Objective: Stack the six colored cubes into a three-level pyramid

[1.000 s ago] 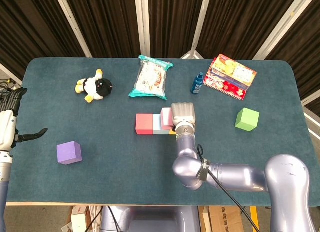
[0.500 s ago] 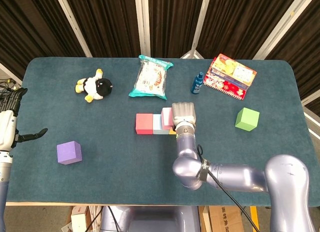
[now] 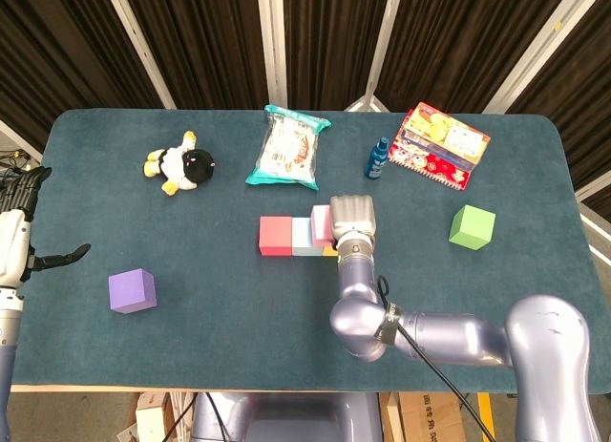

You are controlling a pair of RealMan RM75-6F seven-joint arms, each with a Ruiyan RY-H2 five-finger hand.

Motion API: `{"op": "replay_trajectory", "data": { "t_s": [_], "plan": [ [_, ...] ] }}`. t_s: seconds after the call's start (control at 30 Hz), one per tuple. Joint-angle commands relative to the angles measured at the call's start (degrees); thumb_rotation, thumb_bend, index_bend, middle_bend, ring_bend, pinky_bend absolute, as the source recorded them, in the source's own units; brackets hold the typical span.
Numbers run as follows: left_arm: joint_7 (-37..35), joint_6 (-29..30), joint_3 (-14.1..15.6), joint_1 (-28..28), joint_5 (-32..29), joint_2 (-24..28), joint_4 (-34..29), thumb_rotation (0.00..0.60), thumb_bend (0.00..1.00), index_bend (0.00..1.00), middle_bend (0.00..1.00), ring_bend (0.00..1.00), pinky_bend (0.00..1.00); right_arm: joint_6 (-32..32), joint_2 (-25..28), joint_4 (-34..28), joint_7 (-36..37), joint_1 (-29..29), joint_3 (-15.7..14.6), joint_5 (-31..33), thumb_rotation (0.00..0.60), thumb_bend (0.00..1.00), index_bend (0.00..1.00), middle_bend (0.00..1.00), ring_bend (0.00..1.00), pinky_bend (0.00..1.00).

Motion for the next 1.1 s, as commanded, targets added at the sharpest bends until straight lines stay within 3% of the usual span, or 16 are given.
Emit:
{"op": "replay_trajectory", "data": {
  "t_s": [0.03, 0.6, 1.1],
  "plan": [
    [0.01, 0.05, 0.00, 0.02, 0.02, 0.00, -0.02, 0.600, 0.12, 0.00, 0.02, 0.00, 0.04, 0.04, -0.10, 0.01, -0.09, -0.08, 0.02, -0.10, 0.600, 0.31, 0.53, 0.55, 0.53, 0.45],
    [0.03, -0.11, 0.06, -0.06, -0.10, -0.02, 0.05, 0.600, 0.12, 0.00, 0.02, 0.00, 0.04, 0.04, -1.13, 0.75, -0.51, -0.50, -0.03, -1.05, 0.600, 0.31, 0.50, 0.55, 0.53, 0.45],
    [0.07, 0.20, -0.04, -0.03, -0.18, -0.08, 0.02, 0.600, 0.12, 0.00, 0.02, 0.00, 0.04, -0.26, -1.58, 1.00, -1.11, -0.79, -0.31, -2.45, 0.600, 0.31, 0.12, 0.50, 0.51, 0.45]
  ]
}}
